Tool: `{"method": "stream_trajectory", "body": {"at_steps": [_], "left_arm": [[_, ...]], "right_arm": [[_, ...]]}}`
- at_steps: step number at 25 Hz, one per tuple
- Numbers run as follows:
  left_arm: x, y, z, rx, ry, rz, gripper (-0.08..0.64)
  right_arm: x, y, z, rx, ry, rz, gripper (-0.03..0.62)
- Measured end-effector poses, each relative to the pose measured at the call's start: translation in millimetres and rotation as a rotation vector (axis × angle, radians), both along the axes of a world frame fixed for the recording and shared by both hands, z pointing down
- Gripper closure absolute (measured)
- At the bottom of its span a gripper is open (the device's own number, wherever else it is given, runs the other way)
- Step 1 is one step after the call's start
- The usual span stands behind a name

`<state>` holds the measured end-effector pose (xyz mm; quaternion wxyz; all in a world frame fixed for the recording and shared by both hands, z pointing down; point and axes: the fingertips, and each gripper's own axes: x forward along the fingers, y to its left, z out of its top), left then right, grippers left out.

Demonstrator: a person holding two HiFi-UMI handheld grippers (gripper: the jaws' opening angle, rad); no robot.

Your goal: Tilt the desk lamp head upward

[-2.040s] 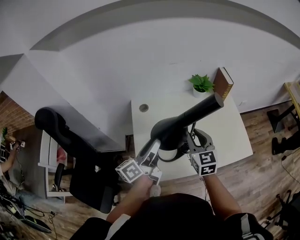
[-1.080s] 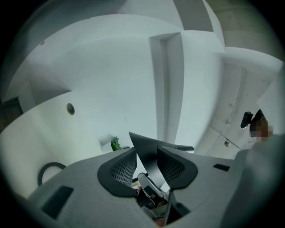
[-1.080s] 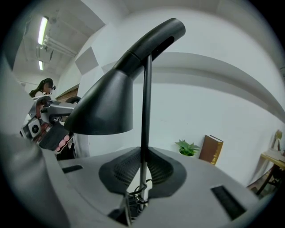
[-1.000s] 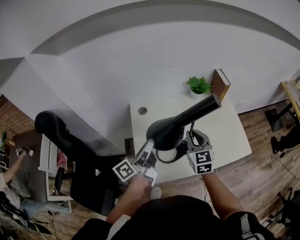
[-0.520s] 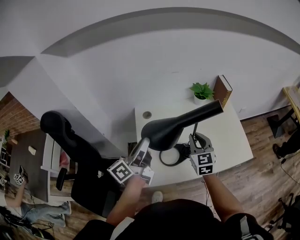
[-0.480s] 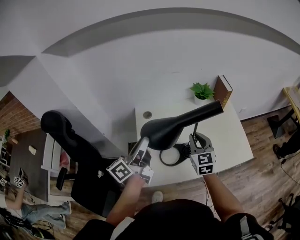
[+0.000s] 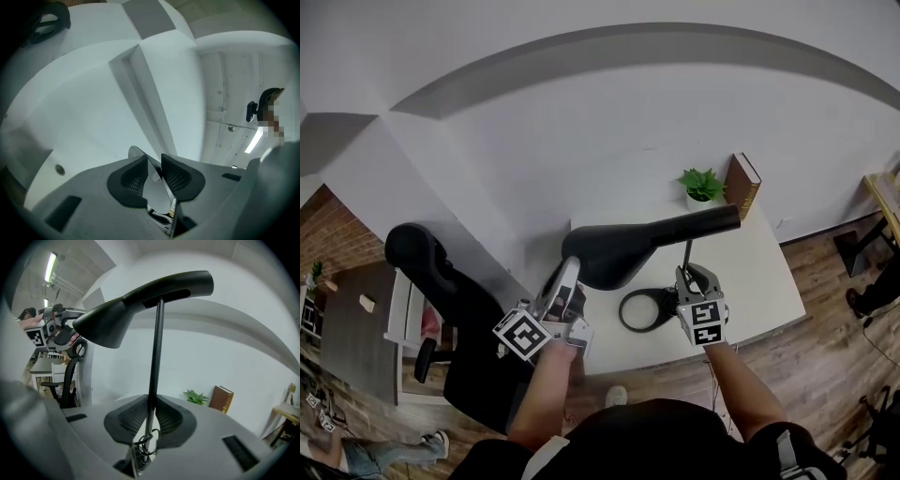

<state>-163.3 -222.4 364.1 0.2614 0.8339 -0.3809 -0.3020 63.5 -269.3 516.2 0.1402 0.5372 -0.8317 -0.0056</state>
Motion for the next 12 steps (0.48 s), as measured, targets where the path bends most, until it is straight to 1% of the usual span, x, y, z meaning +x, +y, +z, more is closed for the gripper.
{"method": "stream_trajectory", "body": {"at_steps": [6,12], "left_arm": [[-1.4,2.0,-26.3,0.06,-0.068,-0.007,0.472],[2.0,4.0,-59.6,0.115,-0.081,0.0,0.479]], "right_arm": [[0.7,0.4,-0.3,0.008,0.007,0.005,0.552],[2.2,1.4,-0.3,0.018,0.009,0.017,0.552]]}}
